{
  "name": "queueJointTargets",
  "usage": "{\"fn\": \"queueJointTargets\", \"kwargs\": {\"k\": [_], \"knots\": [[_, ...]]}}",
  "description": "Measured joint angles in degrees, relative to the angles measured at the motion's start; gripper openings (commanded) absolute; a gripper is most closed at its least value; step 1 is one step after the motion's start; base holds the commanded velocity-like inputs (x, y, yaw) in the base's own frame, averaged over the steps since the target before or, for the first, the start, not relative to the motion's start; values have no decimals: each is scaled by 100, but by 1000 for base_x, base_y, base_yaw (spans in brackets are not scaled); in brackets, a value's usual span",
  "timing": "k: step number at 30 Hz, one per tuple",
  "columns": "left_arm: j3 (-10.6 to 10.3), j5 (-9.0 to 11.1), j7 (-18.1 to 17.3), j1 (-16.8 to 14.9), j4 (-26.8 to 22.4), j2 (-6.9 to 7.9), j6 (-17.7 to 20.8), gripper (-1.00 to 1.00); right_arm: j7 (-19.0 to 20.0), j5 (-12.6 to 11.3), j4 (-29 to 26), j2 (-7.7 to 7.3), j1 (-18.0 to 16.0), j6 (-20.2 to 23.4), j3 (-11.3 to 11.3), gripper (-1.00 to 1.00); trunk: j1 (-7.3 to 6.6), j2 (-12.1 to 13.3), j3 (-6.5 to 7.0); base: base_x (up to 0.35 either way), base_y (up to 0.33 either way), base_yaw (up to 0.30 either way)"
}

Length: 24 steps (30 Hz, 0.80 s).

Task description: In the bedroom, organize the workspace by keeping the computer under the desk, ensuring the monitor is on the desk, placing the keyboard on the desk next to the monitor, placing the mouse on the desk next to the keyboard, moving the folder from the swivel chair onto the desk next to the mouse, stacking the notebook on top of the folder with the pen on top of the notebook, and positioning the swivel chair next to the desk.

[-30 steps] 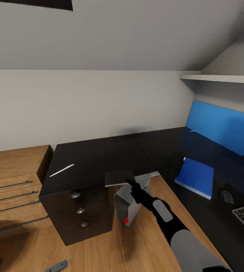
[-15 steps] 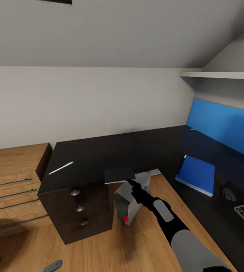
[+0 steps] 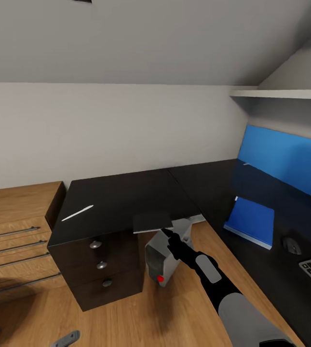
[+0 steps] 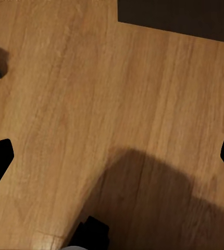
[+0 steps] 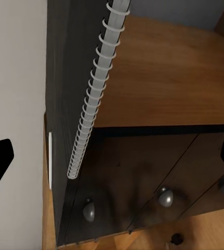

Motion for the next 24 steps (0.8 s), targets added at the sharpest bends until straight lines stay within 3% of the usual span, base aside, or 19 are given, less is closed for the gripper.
{"fn": "queueJointTargets", "kwargs": {"k": [24], "knots": [[-47,-2,9,-2,14,-5,4,100,-26,0,-1,-44,0,0,-9,100,-1,0,0,85,0,0]]}}
